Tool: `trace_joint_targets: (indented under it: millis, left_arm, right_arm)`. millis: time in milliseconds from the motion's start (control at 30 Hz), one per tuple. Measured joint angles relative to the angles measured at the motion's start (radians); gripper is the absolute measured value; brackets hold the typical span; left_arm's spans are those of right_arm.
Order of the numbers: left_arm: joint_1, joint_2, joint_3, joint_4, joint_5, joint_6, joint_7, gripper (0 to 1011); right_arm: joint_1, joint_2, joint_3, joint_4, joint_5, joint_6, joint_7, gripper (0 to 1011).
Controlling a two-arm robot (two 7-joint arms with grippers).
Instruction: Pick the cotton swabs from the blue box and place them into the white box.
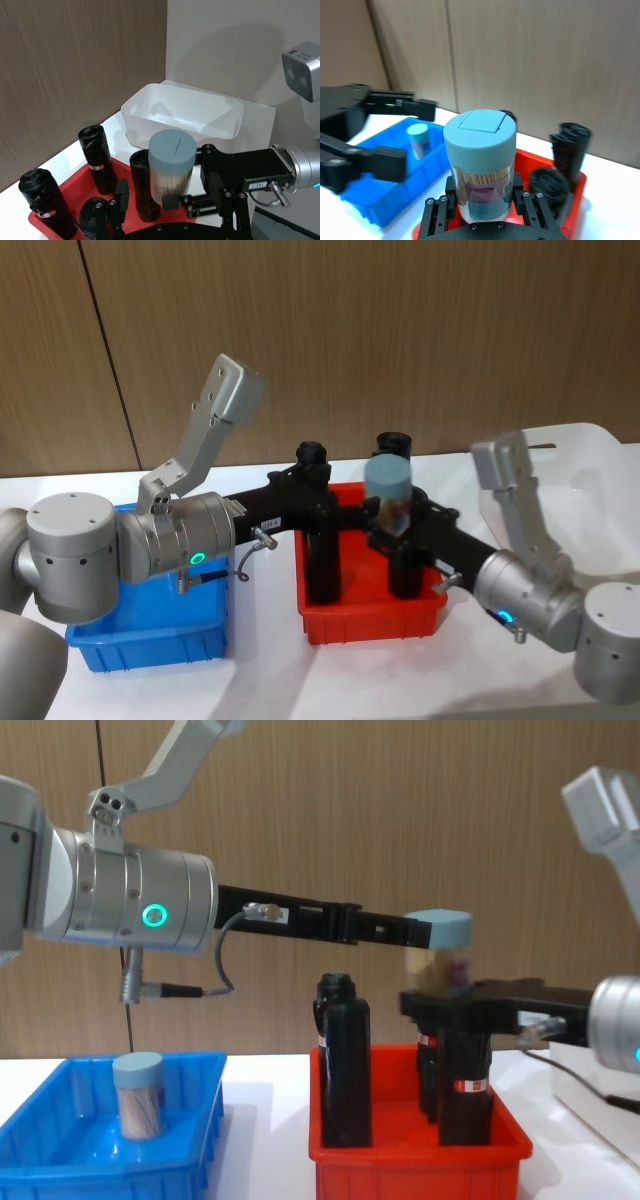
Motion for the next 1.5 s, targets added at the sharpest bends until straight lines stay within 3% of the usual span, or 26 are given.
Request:
trace_joint_targets:
  millis: [733, 1100, 1500]
  left_arm:
    - [0.000, 0.000, 0.000, 0.000, 0.000, 0.000, 0.000, 1004]
    - [0.000, 0.000, 0.000, 0.000, 0.000, 0.000, 0.000, 1004]
    - [0.000, 0.000, 0.000, 0.000, 0.000, 0.000, 0.000, 1004]
  right_arm:
    - [-0.021, 0.100, 0.118, 0.019, 0.027, -0.016, -0.159, 630]
    - [-0.014, 0.143, 0.177, 0.061, 0.036, -0.020, -0.242, 630]
    - [0.029, 0.162, 0.211, 0.136, 0.034, 0.032, -0.279, 630]
